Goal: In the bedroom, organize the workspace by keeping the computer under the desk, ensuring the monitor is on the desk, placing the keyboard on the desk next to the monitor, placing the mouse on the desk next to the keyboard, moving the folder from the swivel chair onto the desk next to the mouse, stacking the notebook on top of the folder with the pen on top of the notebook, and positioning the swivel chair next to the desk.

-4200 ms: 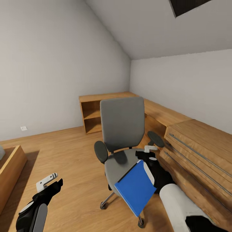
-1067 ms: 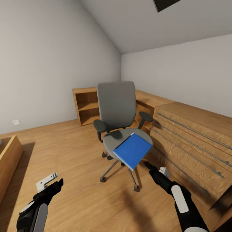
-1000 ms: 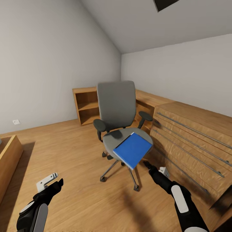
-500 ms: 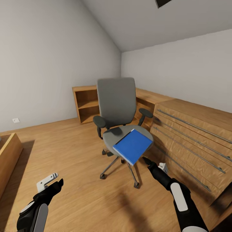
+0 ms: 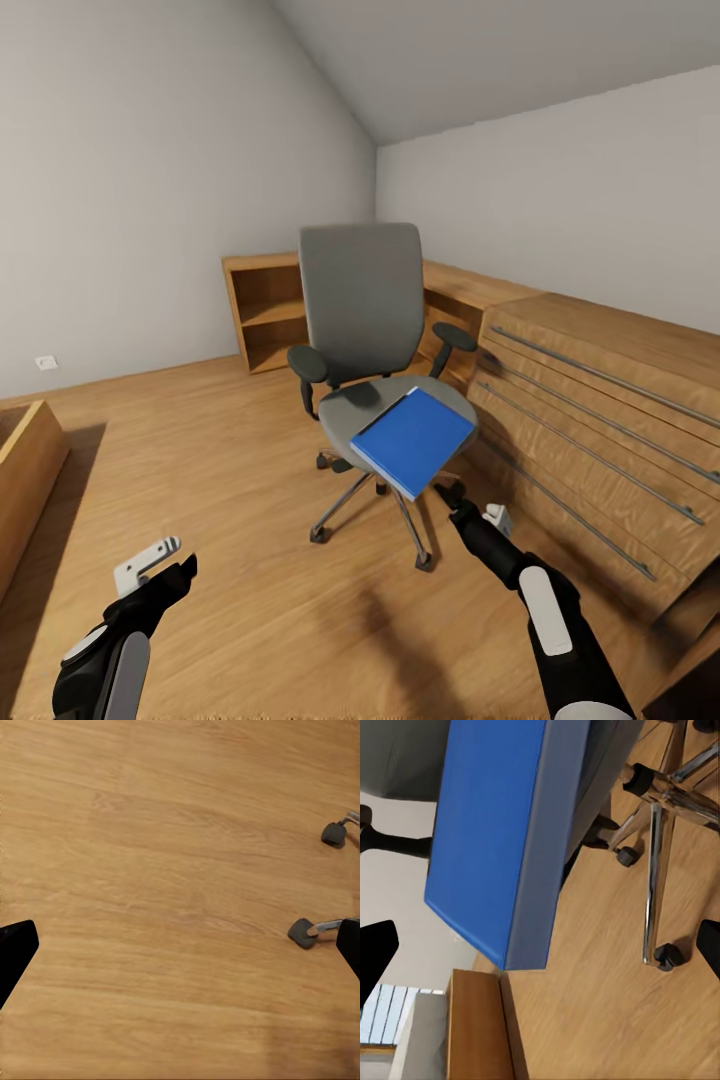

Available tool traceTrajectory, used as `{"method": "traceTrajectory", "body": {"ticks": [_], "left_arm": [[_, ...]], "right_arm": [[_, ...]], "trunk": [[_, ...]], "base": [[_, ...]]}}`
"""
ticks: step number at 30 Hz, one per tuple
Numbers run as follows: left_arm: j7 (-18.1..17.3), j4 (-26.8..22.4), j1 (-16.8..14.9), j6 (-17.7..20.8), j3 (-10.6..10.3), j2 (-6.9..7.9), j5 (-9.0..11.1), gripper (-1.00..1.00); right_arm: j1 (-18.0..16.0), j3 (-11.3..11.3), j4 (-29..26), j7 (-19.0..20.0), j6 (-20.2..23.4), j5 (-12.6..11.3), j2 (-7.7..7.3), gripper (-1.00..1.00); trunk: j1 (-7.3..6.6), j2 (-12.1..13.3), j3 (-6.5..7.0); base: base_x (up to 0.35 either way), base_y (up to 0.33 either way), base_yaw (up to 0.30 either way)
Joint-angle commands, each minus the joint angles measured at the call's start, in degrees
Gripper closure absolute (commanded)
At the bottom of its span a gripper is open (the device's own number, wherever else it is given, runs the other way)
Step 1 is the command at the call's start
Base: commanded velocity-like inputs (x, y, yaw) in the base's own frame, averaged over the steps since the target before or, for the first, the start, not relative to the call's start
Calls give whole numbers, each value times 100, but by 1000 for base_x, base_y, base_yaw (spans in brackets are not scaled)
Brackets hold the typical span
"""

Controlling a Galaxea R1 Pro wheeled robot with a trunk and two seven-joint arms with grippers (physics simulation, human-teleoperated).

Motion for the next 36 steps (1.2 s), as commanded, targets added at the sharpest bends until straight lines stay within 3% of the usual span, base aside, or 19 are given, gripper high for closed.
{"method": "traceTrajectory", "body": {"ticks": [1, 5, 10, 11, 14, 25, 32, 36], "left_arm": [[40, -9, -4, 18, 5, -5, 61, -100], [40, -10, -4, 12, 4, -7, 61, -100], [40, -10, -4, 10, 2, -8, 61, -100], [40, -10, -4, 10, 1, -8, 61, -100], [26, -6, -4, 23, 3, -8, 62, -100], [13, -2, -4, 16, 6, 1, 56, -100], [13, 40, -4, 12, 6, 9, 52, -100], [10, 60, -4, 10, 6, 5, 52, -100]], "right_arm": [[-8, -25, 5, 9, 37, -37, 31, -100], [-18, -25, 83, 2, 14, -125, 66, -100], [-31, -19, 348, 9, 83, -439, 47, -100], [-37, -19, 476, 19, 107, -600, 37, -100], [-39, -18, 525, 38, 141, -740, 35, -100], [-38, 9, 512, 100, 156, -761, 43, -100], [-39, 373, 504, 495, 153, -762, 38, -100], [-38, 415, 499, 546, 153, -762, 36, -100]], "trunk": [[1, -4, -28], [11, -10, -117], [24, -16, -228], [24, -16, -228], [24, -16, -228], [24, -16, -228], [24, -16, -228], [24, -16, -228]], "base": [[0, 0, 0], [0, 0, 0], [0, 0, 0], [0, 0, 0], [0, 0, 0], [76, 31, 0], [31, 11, 0], [2, 1, 0]]}}
